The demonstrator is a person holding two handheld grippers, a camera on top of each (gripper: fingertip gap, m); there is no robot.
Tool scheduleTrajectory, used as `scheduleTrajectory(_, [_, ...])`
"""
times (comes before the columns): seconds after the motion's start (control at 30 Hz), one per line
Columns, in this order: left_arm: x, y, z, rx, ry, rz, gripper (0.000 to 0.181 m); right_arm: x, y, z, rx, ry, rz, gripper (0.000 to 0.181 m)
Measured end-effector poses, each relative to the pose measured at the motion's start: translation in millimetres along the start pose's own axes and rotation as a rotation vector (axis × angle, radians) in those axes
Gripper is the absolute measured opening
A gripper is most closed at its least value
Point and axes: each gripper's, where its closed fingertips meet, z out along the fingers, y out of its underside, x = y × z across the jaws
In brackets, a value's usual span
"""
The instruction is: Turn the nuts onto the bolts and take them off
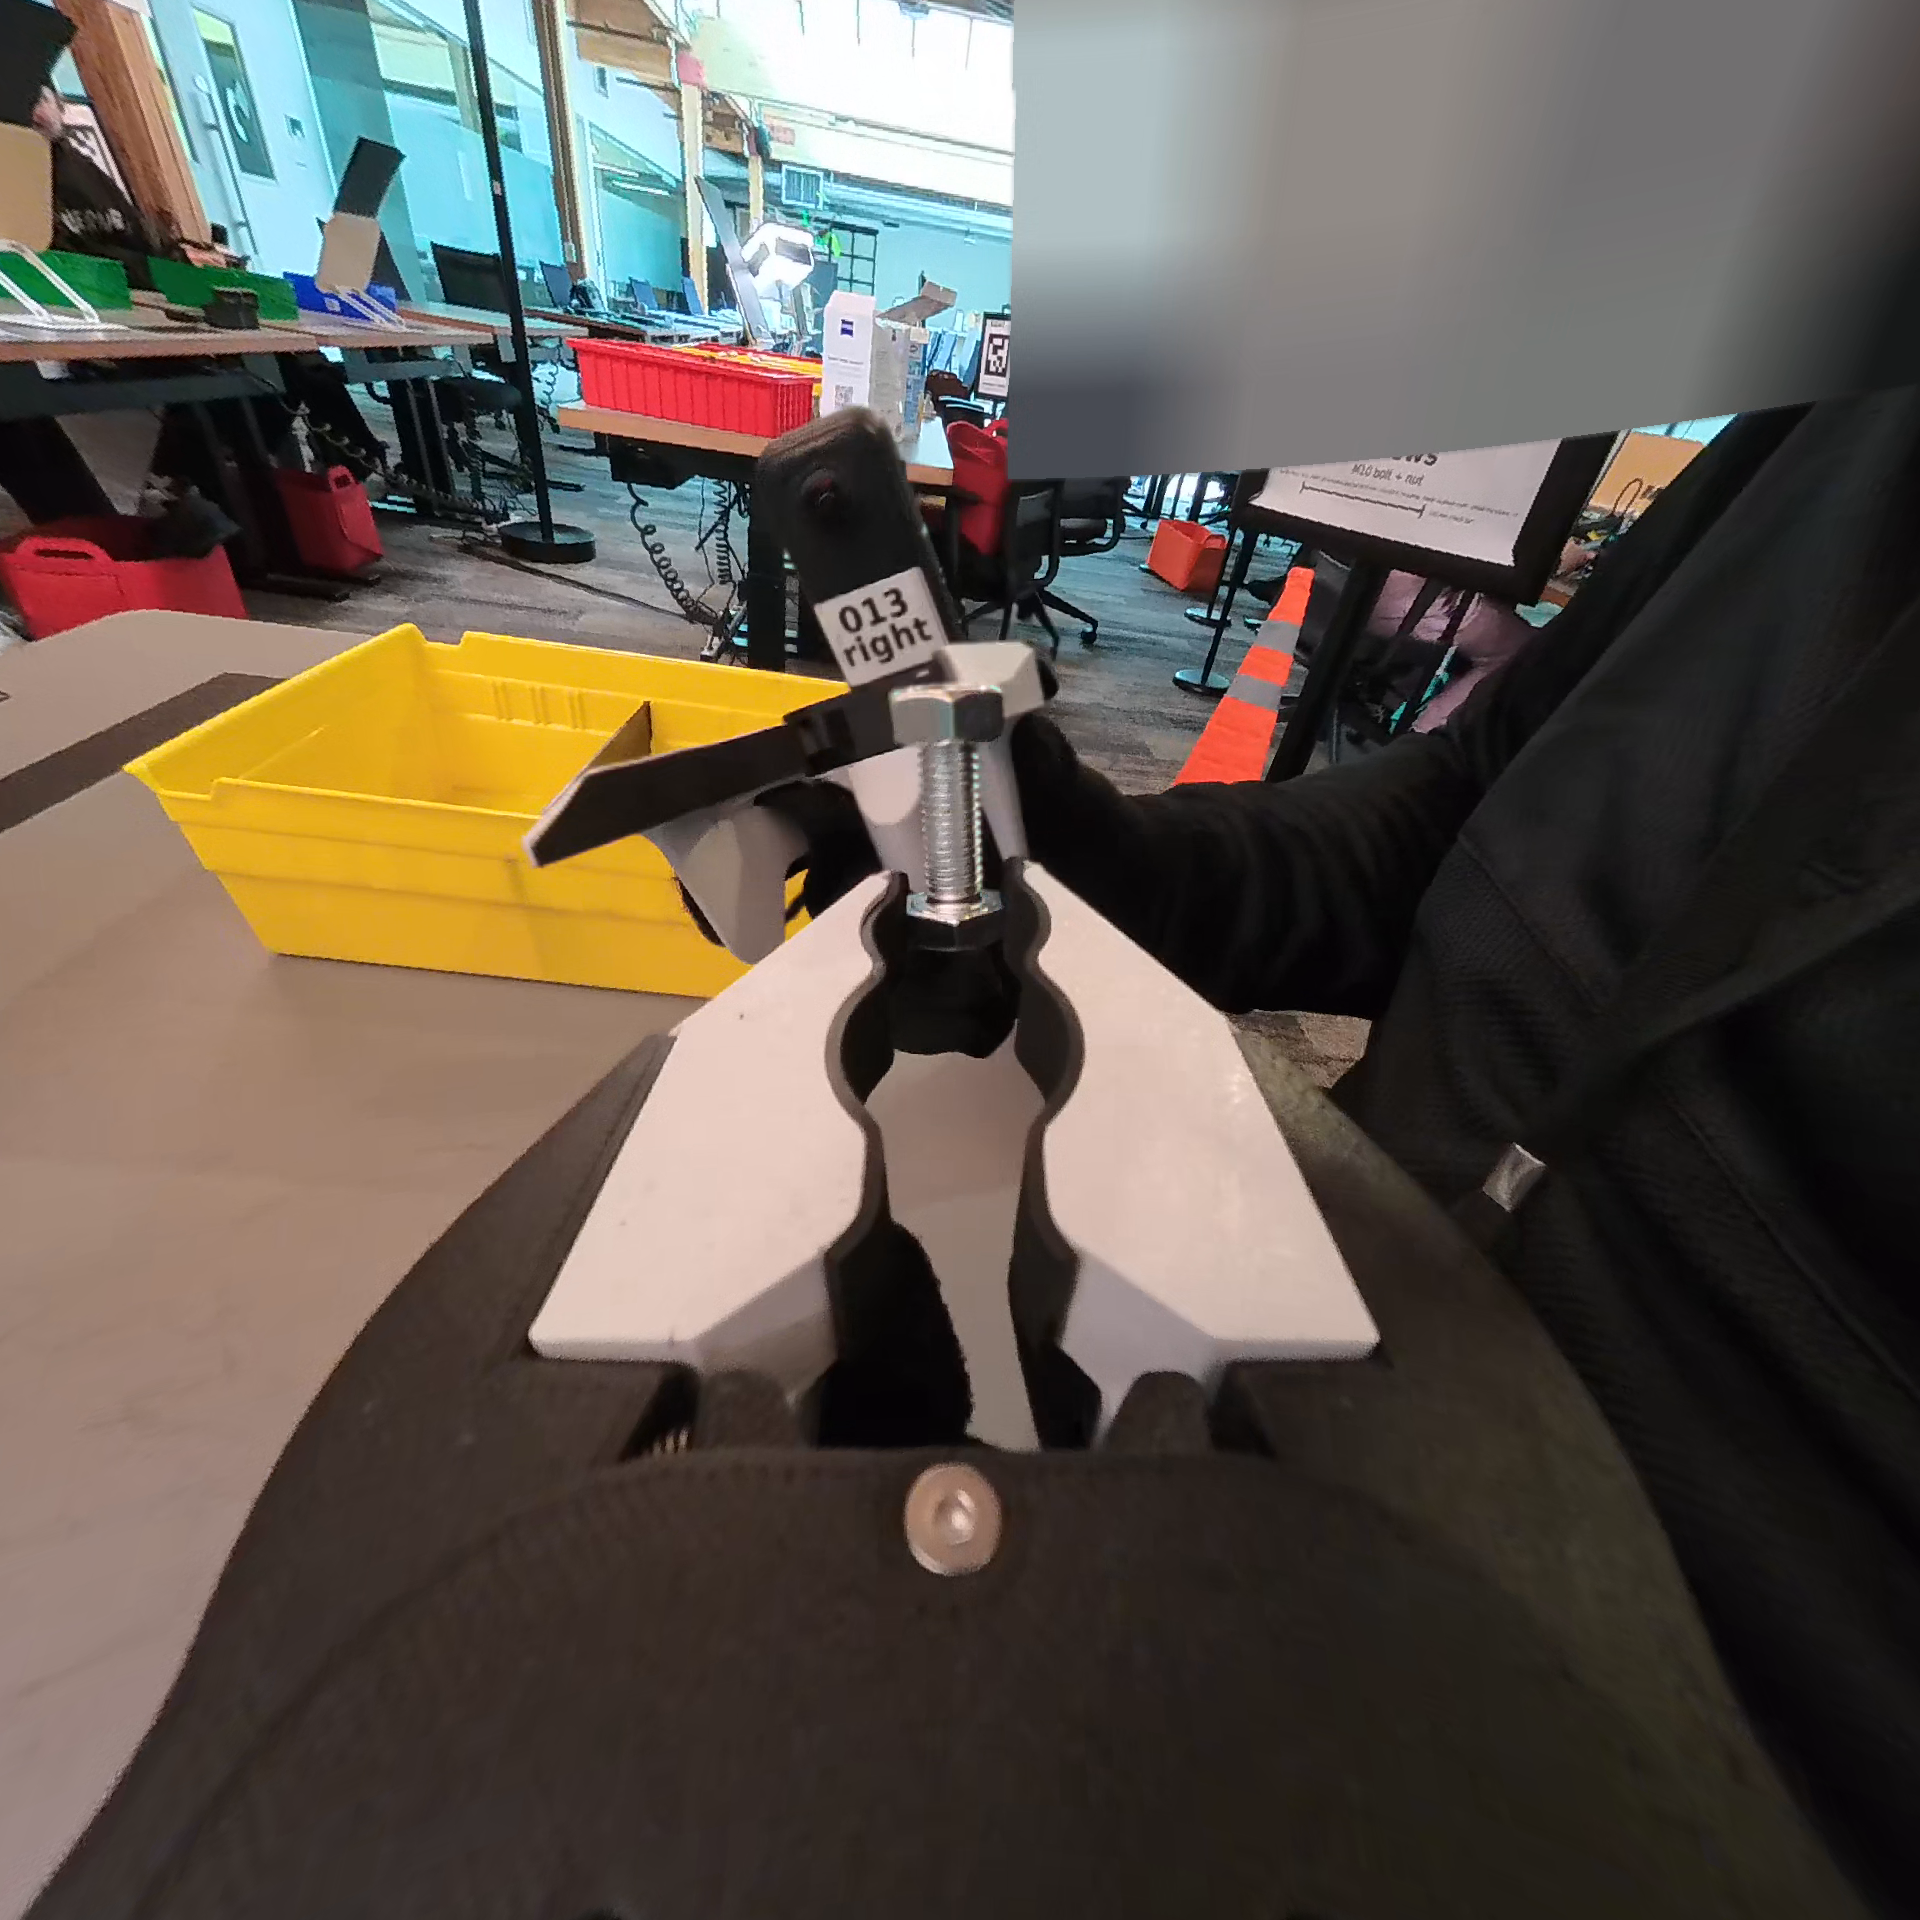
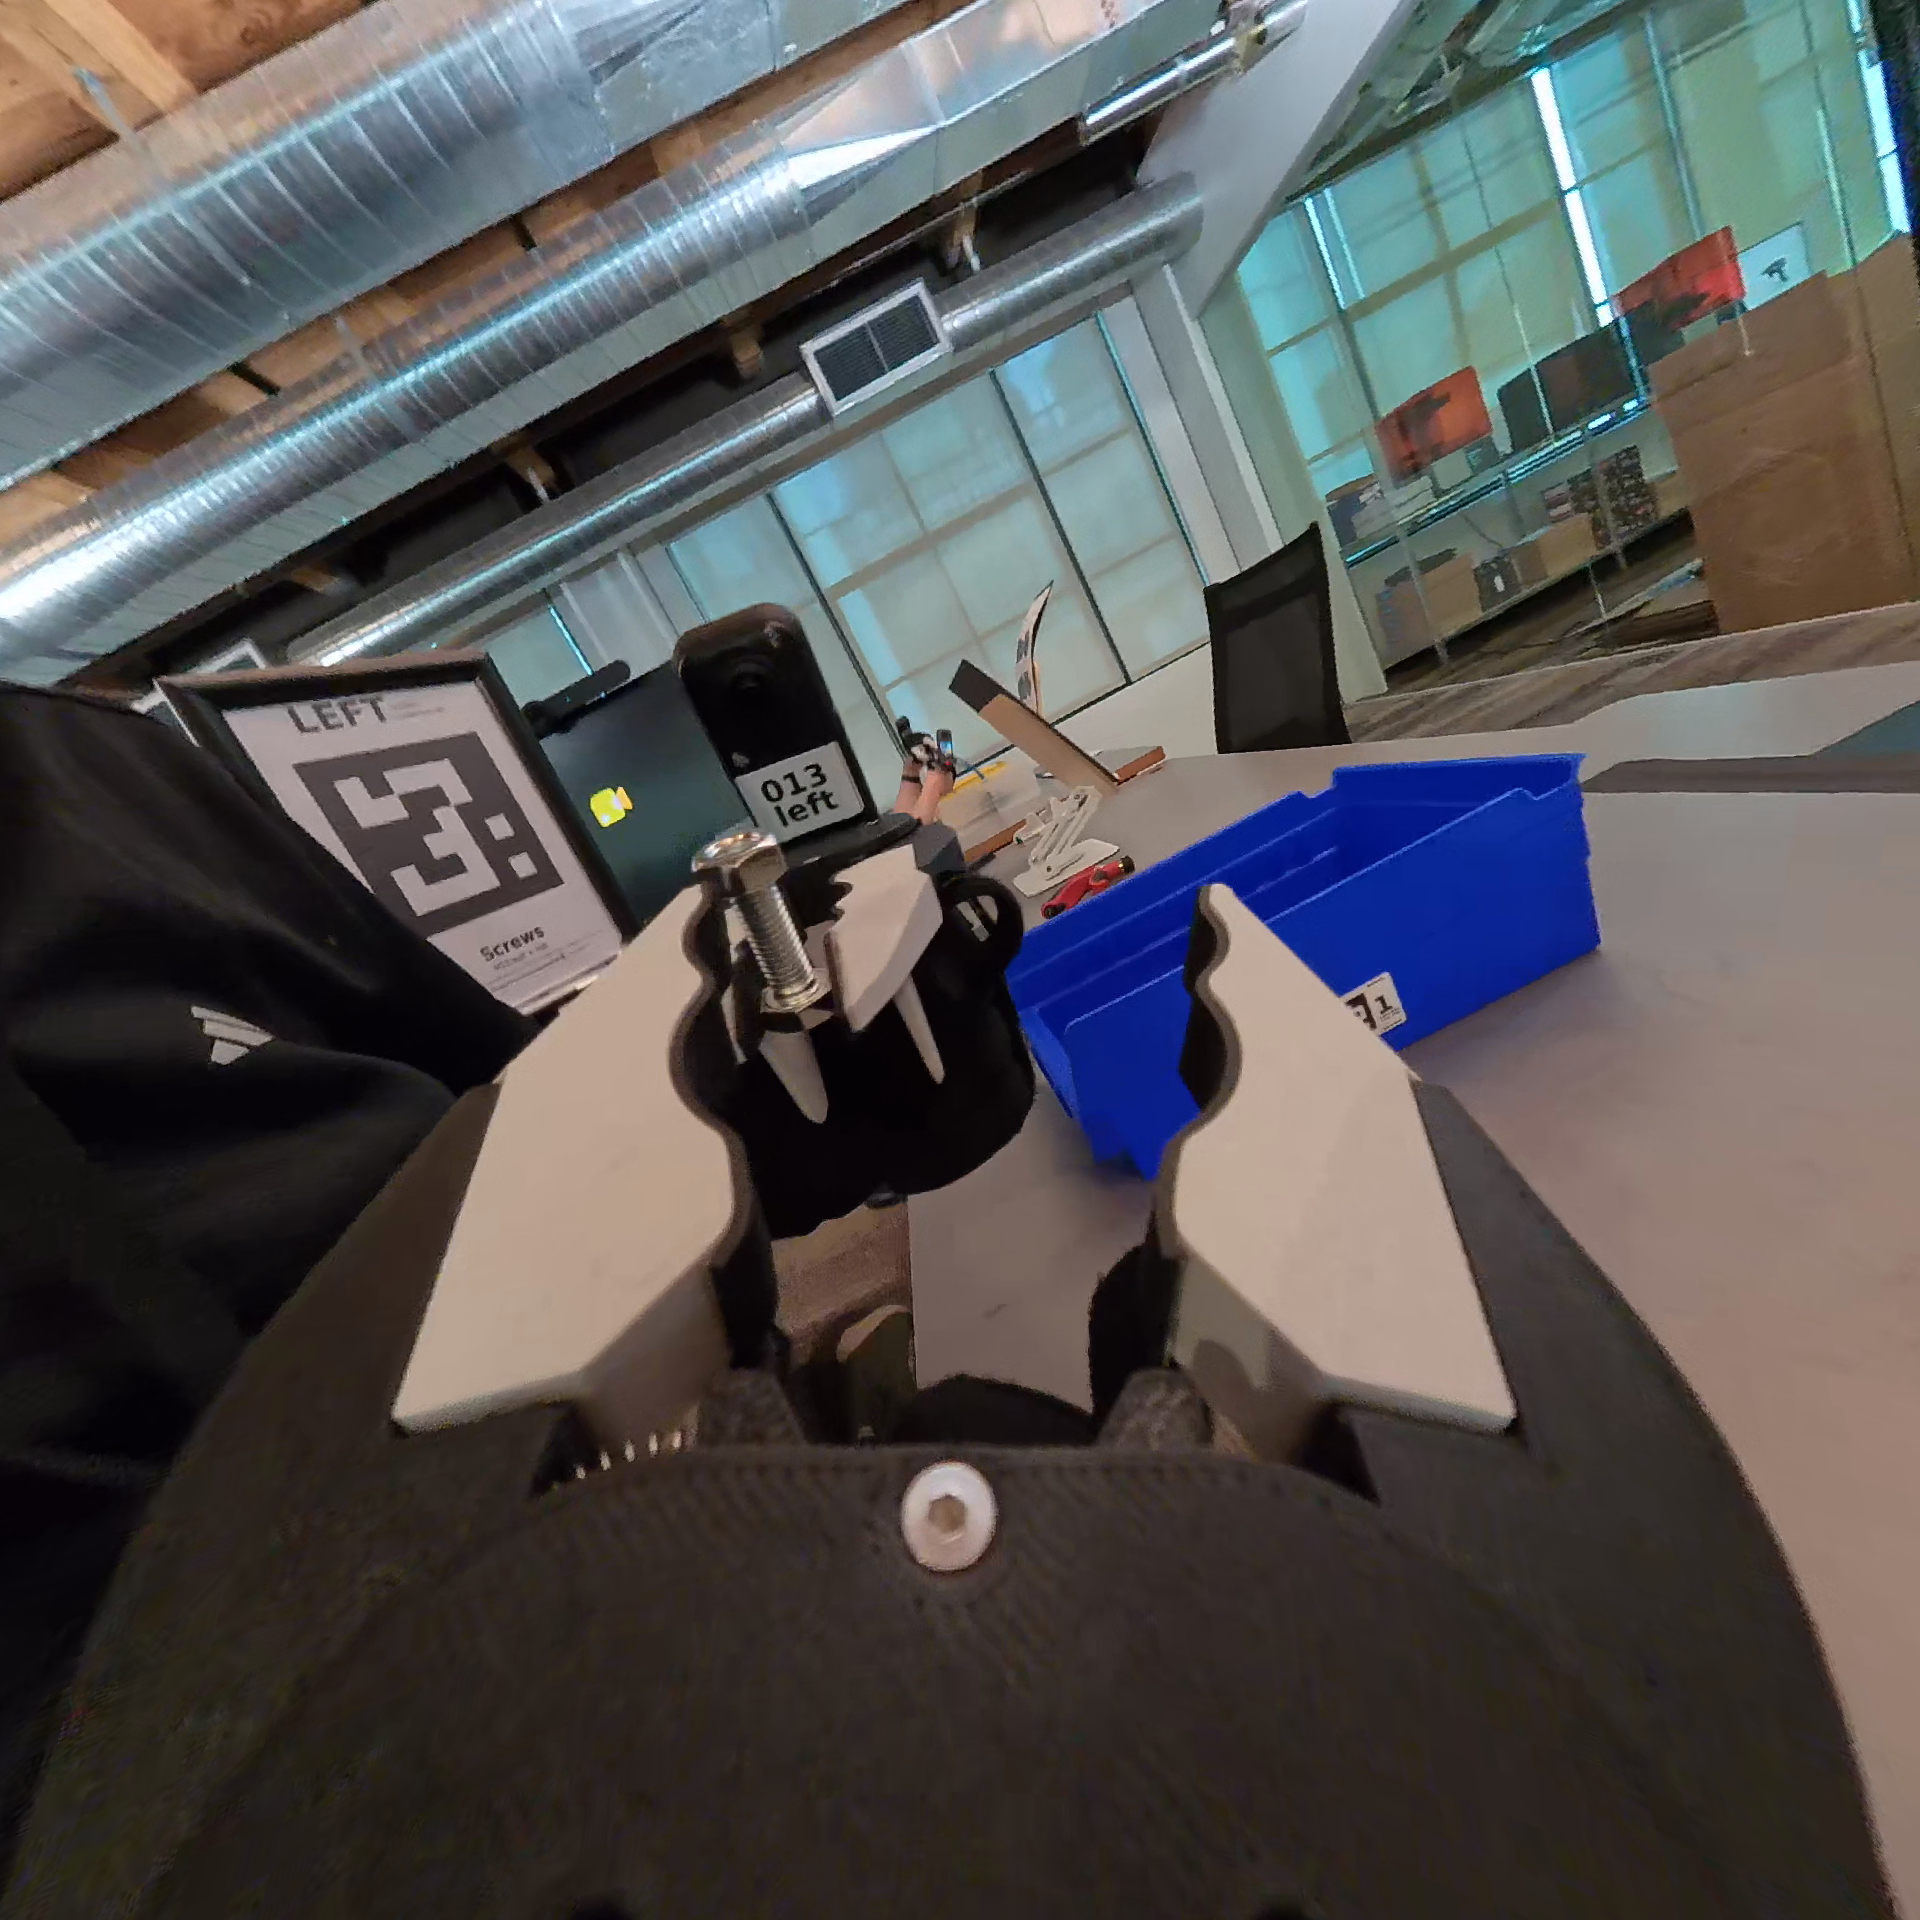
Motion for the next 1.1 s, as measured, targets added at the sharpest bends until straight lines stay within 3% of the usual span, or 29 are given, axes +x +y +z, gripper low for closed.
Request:
scheduleTrajectory(0.4, [-0.2,3.9,3.6,-0.021,-0.003,-0.002,0.016,-2.7,7.0,6.3,-0.031,0.015,-0.020,0.093])
scheduleTrajectory(0.57, [-0.7,-1.4,-0.3,0.002,-0.002,-0.006,0.016,12.4,-0.4,-5.0,0.012,0.053,0.030,0.083])
scheduleTrajectory(0.83, [-0.8,2.1,1.0,-0.007,0.000,-0.009,0.016,-9.3,7.7,7.4,-0.030,-0.031,-0.014,0.088])
scheduleTrajectory(1.1, [0.4,1.1,1.9,-0.004,0.005,-0.008,0.016,-3.8,5.1,3.9,-0.017,-0.011,0.007,0.086])
